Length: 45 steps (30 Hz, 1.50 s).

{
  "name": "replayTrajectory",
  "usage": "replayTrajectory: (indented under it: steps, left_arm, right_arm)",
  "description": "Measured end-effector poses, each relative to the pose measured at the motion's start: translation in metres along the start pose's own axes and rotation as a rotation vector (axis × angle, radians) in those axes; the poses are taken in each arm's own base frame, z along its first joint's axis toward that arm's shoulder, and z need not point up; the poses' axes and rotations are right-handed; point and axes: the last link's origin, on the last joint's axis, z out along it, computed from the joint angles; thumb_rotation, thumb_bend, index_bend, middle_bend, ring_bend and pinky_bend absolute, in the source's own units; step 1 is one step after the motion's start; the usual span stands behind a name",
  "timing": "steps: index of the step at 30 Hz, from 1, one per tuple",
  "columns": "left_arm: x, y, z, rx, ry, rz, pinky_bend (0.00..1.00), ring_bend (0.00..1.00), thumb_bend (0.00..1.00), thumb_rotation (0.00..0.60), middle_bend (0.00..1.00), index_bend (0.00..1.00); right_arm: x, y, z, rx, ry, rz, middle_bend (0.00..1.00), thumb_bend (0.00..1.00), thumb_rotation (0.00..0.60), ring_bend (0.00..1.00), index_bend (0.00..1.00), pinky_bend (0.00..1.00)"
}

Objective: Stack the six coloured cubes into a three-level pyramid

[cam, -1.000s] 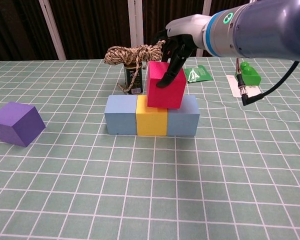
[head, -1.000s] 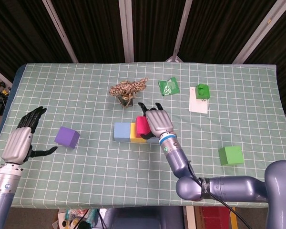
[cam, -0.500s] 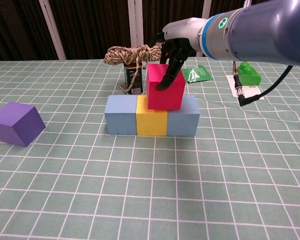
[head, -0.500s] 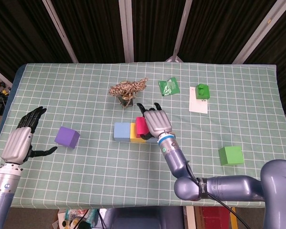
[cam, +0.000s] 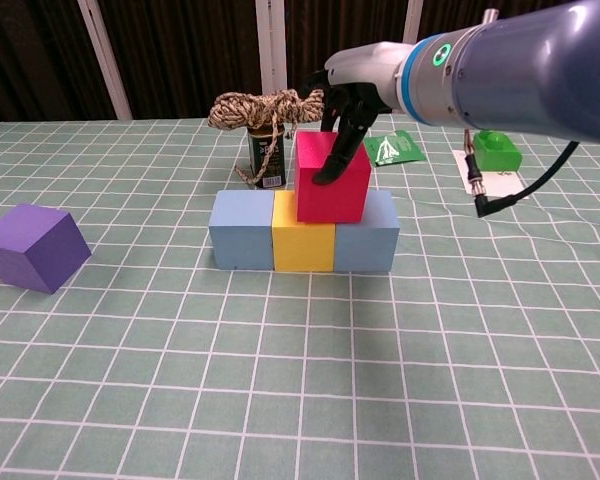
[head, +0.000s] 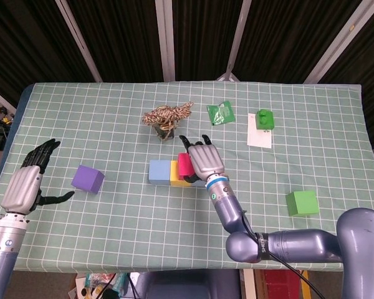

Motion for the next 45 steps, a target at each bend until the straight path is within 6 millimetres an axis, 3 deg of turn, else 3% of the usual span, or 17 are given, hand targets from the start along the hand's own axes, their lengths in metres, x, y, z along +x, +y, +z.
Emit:
replayTrajectory:
  steps: [45]
  left_arm:
    - [0.0014,0.0024,-0.0018,-0.013,-0.001,-0.006,0.0,0.0,0.16,0.6,0.0,0.0]
  right_arm:
    - [0.0004,-0.0001,-0.003,-0.044,-0.01,-0.037,0.44,0.23,0.6,0.26,0.02,0.0]
